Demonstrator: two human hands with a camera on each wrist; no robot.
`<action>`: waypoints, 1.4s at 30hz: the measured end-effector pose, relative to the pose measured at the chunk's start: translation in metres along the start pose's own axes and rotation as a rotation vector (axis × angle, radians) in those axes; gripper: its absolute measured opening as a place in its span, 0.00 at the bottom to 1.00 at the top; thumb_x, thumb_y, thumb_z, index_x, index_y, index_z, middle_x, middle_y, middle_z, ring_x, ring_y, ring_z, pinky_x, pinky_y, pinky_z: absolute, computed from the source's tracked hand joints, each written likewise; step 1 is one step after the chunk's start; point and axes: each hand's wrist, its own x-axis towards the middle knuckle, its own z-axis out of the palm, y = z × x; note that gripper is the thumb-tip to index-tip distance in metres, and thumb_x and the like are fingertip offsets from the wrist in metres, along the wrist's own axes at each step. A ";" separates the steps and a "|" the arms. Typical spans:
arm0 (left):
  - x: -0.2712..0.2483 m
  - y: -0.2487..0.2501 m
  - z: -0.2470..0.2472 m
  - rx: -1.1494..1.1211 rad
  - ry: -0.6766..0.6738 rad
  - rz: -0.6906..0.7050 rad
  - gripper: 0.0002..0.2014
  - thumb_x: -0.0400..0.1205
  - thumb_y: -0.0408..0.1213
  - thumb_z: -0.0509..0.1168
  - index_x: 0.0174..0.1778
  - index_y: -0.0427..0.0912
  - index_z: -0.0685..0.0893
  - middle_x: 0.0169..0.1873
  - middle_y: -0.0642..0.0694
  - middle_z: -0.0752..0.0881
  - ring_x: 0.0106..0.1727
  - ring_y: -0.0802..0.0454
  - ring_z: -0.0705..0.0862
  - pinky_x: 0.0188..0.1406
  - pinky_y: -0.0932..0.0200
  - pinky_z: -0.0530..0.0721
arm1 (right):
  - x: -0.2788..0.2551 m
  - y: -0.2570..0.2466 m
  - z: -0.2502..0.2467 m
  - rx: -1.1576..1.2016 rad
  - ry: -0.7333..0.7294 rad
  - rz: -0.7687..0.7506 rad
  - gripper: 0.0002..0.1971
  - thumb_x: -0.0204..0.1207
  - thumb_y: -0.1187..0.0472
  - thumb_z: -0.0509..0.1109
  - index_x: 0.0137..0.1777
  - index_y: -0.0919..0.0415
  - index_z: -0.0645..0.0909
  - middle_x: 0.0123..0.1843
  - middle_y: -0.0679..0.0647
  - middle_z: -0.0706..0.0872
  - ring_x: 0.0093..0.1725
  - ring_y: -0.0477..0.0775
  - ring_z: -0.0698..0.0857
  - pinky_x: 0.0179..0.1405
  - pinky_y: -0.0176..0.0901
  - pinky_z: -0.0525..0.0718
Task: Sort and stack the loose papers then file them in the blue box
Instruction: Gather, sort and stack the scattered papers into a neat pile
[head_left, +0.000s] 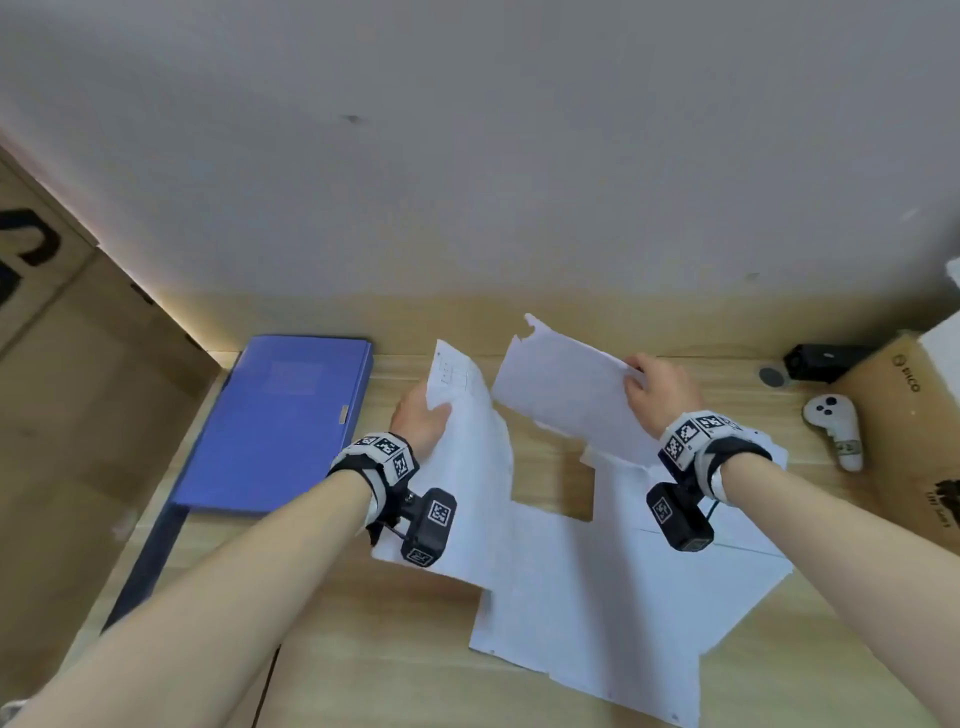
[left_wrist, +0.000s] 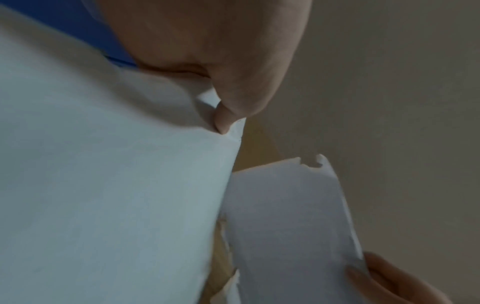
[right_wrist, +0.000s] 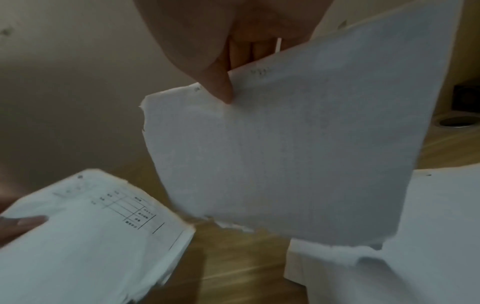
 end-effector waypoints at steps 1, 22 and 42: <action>0.001 -0.006 -0.005 -0.035 0.013 -0.010 0.18 0.80 0.35 0.61 0.66 0.47 0.82 0.58 0.47 0.88 0.57 0.44 0.86 0.59 0.50 0.84 | 0.000 -0.002 -0.001 0.005 0.019 -0.010 0.16 0.79 0.63 0.59 0.62 0.57 0.84 0.50 0.62 0.90 0.50 0.68 0.86 0.41 0.50 0.79; -0.040 -0.144 0.023 0.191 -0.001 -0.230 0.16 0.80 0.32 0.65 0.64 0.40 0.83 0.65 0.43 0.83 0.65 0.45 0.83 0.67 0.53 0.79 | -0.065 -0.097 0.178 0.225 -0.461 -0.055 0.04 0.74 0.54 0.67 0.41 0.54 0.78 0.37 0.49 0.87 0.39 0.54 0.85 0.34 0.42 0.77; -0.071 -0.163 0.037 0.853 -0.279 0.146 0.34 0.84 0.55 0.60 0.85 0.54 0.56 0.87 0.46 0.49 0.85 0.44 0.55 0.73 0.46 0.74 | -0.059 -0.038 0.196 0.194 -0.461 -0.026 0.06 0.77 0.59 0.66 0.48 0.53 0.84 0.45 0.49 0.89 0.46 0.54 0.86 0.43 0.44 0.81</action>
